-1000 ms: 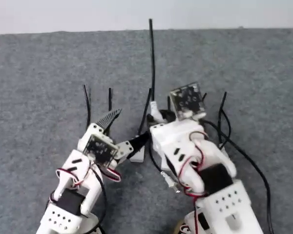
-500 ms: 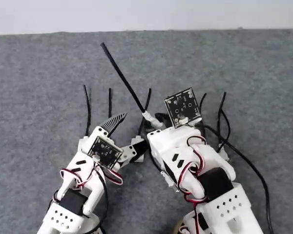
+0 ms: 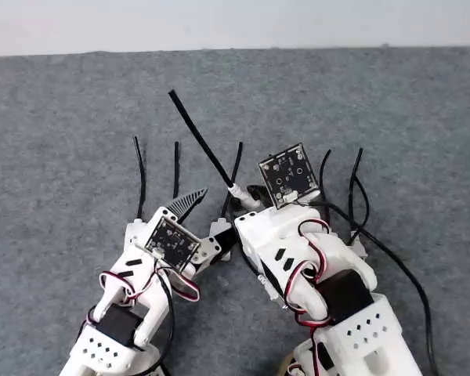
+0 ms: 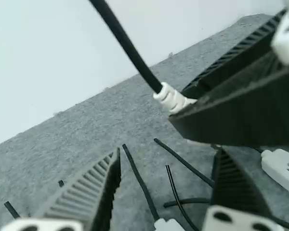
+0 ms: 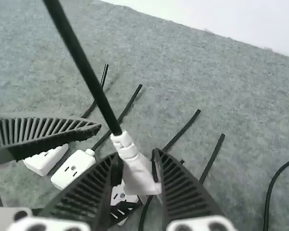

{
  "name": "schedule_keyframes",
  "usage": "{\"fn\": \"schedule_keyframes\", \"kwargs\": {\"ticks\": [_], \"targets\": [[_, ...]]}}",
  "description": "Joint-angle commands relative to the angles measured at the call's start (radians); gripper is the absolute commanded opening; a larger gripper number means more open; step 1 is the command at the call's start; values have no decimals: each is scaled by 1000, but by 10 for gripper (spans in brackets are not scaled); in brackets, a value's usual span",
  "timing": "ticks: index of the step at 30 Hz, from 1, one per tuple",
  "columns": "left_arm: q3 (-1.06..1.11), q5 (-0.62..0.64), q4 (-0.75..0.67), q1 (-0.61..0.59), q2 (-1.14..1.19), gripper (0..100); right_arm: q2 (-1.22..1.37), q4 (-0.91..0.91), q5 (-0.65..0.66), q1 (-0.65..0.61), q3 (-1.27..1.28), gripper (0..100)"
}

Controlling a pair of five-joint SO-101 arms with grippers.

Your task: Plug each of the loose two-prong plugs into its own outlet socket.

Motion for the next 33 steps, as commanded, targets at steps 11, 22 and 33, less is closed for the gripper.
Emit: {"fn": "schedule_keyframes", "kwargs": {"ticks": [11, 22, 33], "targets": [[-81, 12, -11, -86, -20, 288, -19, 15, 11, -41, -6, 8], [-87, 11, -12, -115, -20, 288, -22, 15, 11, -19, 9, 8], [-88, 12, -61, -183, -20, 288, -19, 15, 14, -21, 15, 8]]}}
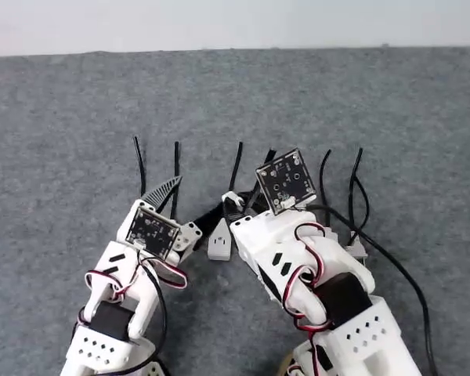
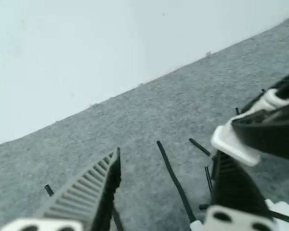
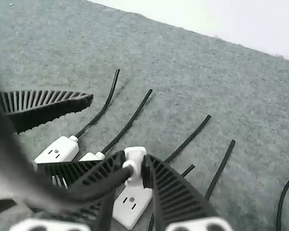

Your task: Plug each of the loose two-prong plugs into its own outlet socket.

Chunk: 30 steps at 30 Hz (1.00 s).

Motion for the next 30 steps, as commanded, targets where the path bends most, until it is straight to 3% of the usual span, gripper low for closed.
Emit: {"fn": "schedule_keyframes", "kwargs": {"ticks": [1, 30], "targets": [[-73, 9, -49, -20, -20, 288, -12, 12, 17, -2, 6, 8], [-101, -12, -49, -54, -20, 288, -12, 12, 17, -7, 9, 8]]}}
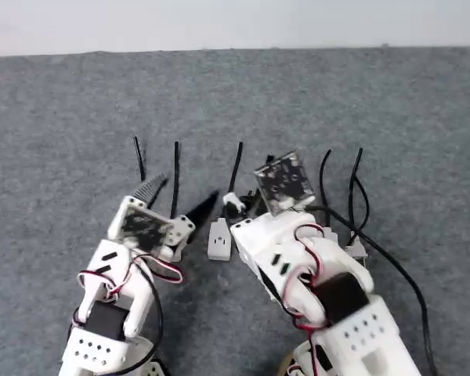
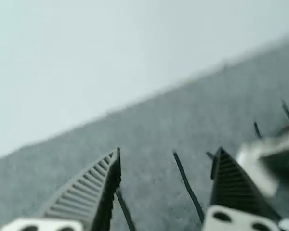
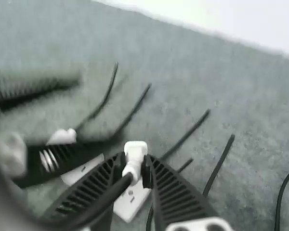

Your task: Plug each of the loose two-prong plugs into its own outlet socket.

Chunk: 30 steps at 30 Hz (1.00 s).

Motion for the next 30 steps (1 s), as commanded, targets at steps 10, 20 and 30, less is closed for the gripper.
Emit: {"fn": "schedule_keyframes", "kwargs": {"ticks": [10, 20, 30], "targets": [[-62, -15, -37, -14, -17, 288, -19, 5, 12, -5, -8, 8], [-65, 12, -141, -184, -9, 288, -15, -1, 64, -5, 29, 8], [-90, 110, -196, -348, -9, 288, 288, 7, 160, -88, -41, 8]]}}
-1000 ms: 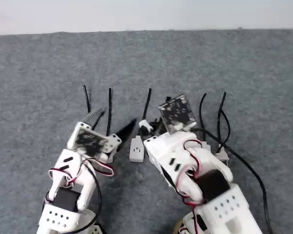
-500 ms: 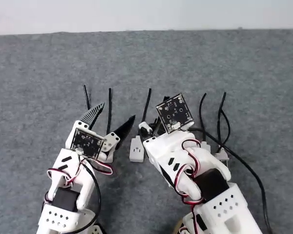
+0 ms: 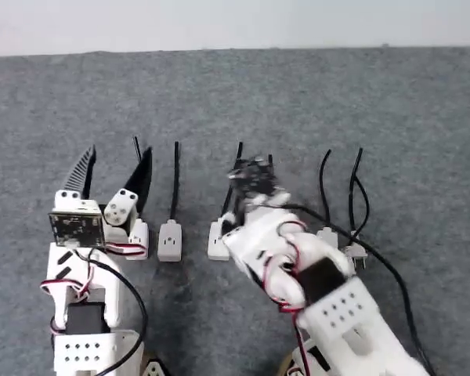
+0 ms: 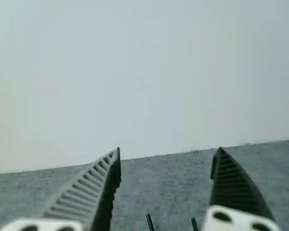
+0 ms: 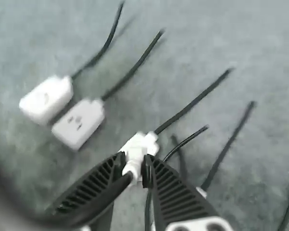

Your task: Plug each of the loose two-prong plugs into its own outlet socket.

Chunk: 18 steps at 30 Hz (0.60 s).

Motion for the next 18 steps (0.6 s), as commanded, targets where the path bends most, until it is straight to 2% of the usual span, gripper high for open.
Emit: {"fn": "schedule_keyframes", "kwargs": {"ticks": [1, 4, 12, 18], "targets": [[-56, 12, -28, -12, -6, 288, 147, 13, 130, -59, -86, 8], [-56, 12, -28, -12, -6, 288, 277, 54, 255, -88, -137, 8], [-56, 11, -31, -12, -6, 288, 509, 67, 374, -88, -261, 8], [-56, 8, -32, -12, -6, 288, 533, 67, 417, -88, -358, 8]]}}
